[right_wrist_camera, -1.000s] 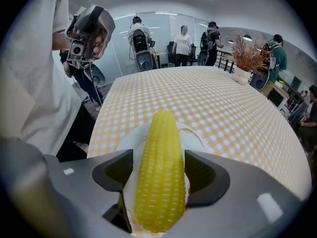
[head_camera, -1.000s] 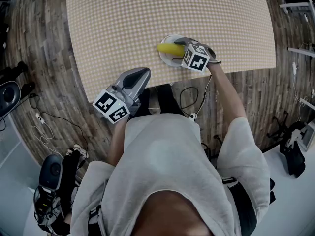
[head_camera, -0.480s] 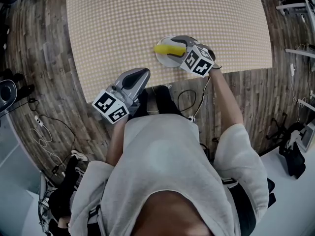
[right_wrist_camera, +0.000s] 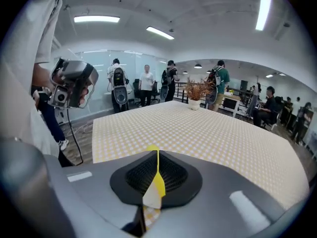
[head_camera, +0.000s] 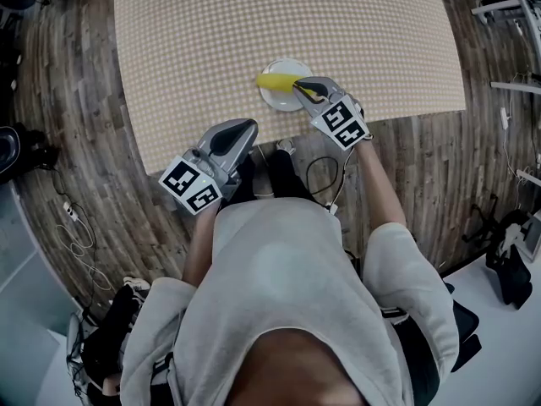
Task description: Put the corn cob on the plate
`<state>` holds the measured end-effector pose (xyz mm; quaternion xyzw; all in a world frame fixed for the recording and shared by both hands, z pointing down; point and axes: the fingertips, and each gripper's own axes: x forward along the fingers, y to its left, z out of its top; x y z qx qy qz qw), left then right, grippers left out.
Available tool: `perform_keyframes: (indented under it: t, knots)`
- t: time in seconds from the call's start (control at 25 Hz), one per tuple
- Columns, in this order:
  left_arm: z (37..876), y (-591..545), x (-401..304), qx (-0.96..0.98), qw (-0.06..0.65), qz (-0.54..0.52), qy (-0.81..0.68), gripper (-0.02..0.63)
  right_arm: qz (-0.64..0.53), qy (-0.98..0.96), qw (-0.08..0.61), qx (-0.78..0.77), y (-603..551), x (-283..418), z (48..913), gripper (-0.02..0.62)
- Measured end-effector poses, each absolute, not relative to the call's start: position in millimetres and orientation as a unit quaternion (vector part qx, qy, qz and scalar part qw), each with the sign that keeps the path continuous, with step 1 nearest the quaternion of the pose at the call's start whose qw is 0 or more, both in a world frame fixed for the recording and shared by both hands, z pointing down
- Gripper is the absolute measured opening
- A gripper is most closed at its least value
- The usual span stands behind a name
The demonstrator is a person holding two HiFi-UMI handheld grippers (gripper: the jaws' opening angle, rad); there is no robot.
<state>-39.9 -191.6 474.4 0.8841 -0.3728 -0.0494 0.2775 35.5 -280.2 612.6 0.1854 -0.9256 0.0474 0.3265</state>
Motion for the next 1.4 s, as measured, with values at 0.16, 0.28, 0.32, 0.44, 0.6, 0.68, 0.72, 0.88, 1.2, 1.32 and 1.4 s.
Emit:
perform_keyframes:
  t: [0.16,0.28,0.32,0.44,0.6,0.68,0.72,0.88,1.2,1.32,1.4]
  knots:
    - [473.2,-183.1,-25.1,0.887,0.271,-0.043,-0.370,0.009,0.124,-0.931,0.263,0.221,-257.2,48.4,604.8,0.000]
    - [467.6,-178.1,-11.2,0.892,0.261,-0.037,-0.368,0.009,0.155,-0.931,0.228,0.238,-237.7,57.0,600.0,0.000]
    - [465.3,-177.2,-5.7,0.894,0.255,-0.036,-0.367,0.009,0.157,-0.932,0.221,0.242,-233.2,60.3,598.2,0.000]
    - [457.7,-176.3,11.9,0.901,0.238,-0.034,-0.360,0.009,0.147,-0.934,0.208,0.250,-228.0,69.9,589.1,0.000]
    - [441.7,-173.6,33.6,0.909,0.216,-0.032,-0.354,0.009,0.129,-0.938,0.188,0.259,-229.7,84.1,565.5,0.000]
    - [429.6,-174.1,42.2,0.914,0.201,-0.031,-0.352,0.009,0.115,-0.940,0.179,0.266,-234.9,92.0,549.2,0.000]
    - [423.5,-174.3,45.4,0.916,0.192,-0.031,-0.352,0.009,0.106,-0.940,0.175,0.272,-238.2,96.2,540.8,0.000]
    - [407.0,-170.6,52.8,0.919,0.170,-0.028,-0.356,0.009,0.094,-0.939,0.142,0.298,-244.1,111.1,509.3,0.000]
    - [400.9,-164.4,61.3,0.931,0.148,0.004,-0.335,0.009,0.099,-0.930,0.098,0.340,-208.4,121.5,491.2,0.000]
    - [395.0,-163.9,66.6,0.938,0.137,0.009,-0.319,0.009,0.105,-0.926,0.084,0.352,-195.4,123.3,488.9,0.000]
    - [391.4,-162.1,66.5,0.942,0.130,0.007,-0.311,0.009,0.108,-0.924,0.075,0.358,-189.6,120.8,486.4,0.000]
